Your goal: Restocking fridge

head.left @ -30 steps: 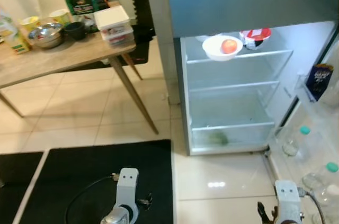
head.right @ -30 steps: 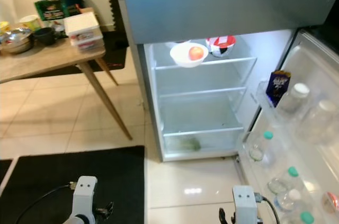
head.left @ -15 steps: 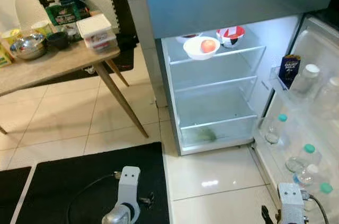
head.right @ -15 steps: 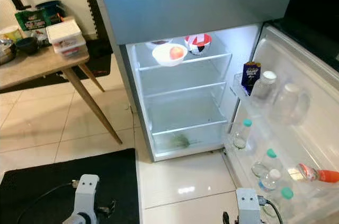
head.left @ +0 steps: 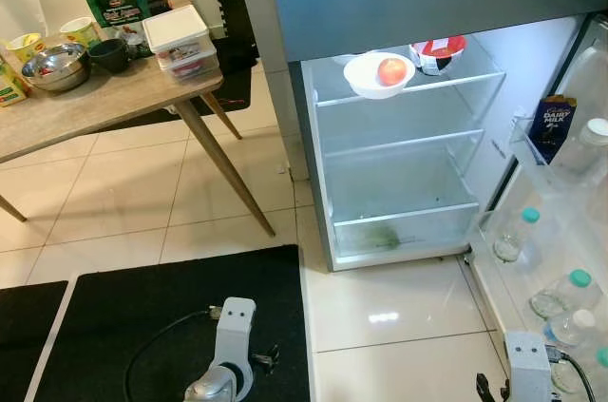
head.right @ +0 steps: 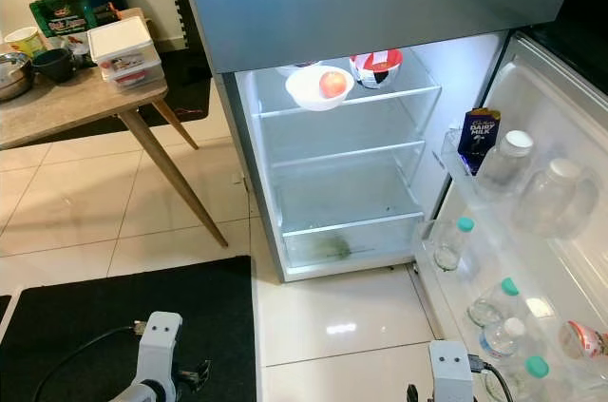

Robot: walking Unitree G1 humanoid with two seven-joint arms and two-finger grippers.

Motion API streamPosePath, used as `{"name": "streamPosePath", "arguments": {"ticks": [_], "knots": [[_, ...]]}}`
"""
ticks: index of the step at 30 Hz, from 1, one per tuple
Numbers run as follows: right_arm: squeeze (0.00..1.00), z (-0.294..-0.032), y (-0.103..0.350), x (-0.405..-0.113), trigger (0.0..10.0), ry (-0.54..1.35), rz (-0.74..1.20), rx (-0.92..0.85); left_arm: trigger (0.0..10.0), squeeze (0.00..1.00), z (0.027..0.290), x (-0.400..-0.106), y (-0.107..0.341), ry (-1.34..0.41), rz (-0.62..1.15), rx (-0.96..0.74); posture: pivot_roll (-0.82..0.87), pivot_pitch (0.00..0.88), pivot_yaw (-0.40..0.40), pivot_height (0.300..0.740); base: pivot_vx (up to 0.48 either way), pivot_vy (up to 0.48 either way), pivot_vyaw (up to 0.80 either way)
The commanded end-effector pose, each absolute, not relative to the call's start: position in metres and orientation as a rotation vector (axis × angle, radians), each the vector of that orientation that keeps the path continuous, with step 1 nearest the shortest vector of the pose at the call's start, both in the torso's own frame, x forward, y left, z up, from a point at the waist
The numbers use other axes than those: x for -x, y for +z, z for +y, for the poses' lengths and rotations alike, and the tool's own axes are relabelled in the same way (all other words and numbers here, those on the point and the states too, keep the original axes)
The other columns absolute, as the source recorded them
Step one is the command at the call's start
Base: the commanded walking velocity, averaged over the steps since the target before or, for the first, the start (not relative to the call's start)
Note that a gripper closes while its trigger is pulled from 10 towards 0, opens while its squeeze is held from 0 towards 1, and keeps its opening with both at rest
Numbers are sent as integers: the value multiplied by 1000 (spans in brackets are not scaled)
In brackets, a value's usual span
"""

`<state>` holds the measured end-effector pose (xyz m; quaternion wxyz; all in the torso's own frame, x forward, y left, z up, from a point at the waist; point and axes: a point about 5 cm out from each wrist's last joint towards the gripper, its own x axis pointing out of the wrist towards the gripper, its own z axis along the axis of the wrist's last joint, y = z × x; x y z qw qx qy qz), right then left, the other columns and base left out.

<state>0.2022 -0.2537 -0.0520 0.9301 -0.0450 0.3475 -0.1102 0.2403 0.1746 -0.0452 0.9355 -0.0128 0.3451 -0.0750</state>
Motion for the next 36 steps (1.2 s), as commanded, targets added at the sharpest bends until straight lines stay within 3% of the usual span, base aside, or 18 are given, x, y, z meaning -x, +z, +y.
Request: {"name": "streamPosePath", "arguments": {"ticks": [1,14,33,36], "knots": [[0,-253,-59,-192,10000,-240,751,75,10000,0,181,-233,-50,-155,734,4,-92,130,110,730,0,-405,0],[0,-251,-62,-189,10000,-238,769,69,10000,0,180,-232,-51,-154,735,3,-90,129,111,730,0,-440,0],[0,-243,-66,-185,10000,-181,787,51,10000,0,183,-231,-51,-129,736,18,-93,131,114,730,0,0,0],[0,-238,-74,-175,10000,-136,860,65,10000,0,183,-231,-51,-138,739,11,-92,131,114,730,0,0,0]]}}
